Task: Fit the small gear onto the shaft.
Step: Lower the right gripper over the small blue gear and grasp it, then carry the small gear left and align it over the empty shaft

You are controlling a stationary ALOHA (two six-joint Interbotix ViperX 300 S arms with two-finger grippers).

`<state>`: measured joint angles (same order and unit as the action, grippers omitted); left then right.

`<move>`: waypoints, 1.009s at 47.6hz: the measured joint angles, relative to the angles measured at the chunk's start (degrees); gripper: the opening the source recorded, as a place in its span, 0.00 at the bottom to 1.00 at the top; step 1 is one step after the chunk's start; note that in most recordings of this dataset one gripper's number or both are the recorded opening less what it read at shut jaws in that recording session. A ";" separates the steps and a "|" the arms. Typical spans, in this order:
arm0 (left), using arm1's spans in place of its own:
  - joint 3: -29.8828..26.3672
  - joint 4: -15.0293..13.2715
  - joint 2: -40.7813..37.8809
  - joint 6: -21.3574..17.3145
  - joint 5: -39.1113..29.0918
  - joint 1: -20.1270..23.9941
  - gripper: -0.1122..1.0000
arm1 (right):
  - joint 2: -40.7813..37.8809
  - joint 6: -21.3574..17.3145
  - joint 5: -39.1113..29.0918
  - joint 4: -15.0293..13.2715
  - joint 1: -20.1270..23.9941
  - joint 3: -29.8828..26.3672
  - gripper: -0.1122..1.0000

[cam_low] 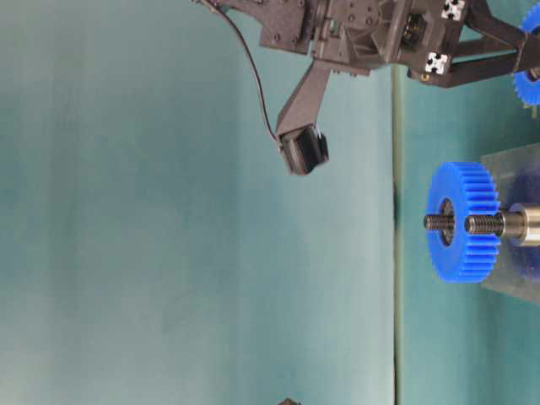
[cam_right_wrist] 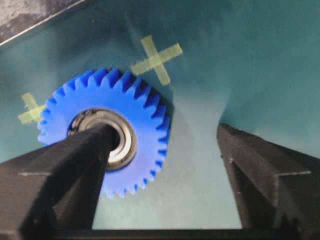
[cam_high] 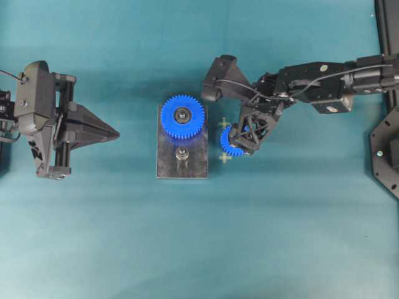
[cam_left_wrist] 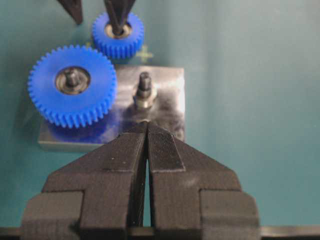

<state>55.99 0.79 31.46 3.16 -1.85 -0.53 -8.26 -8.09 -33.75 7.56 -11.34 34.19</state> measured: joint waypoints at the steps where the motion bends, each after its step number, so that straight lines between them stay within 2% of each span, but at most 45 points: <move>1: 0.00 0.00 0.00 0.00 0.00 0.00 0.10 | -0.09 -0.09 0.00 -0.09 0.09 -0.09 0.68; 5: 0.09 0.00 0.00 0.00 0.00 0.00 0.10 | -0.35 0.00 -0.79 0.00 0.35 -0.70 0.49; 7: 0.00 0.00 0.00 0.00 0.00 0.00 0.10 | -0.44 -0.09 -1.41 0.00 0.53 -0.97 0.43; 24: 0.00 0.00 0.00 0.18 0.00 0.00 0.10 | 1.32 -0.09 -11.25 -0.18 0.97 -5.71 0.43; 36: 0.00 0.00 -0.53 0.35 0.00 0.00 0.10 | 2.29 0.00 -17.14 0.44 2.55 -17.49 0.43; 48: 0.00 0.00 -1.23 0.88 0.00 0.00 0.10 | -3.96 0.53 -19.60 1.67 3.87 -26.37 0.43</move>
<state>55.99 0.79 30.23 4.04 -1.85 -0.53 -12.22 -7.56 -53.35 9.23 -7.47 7.82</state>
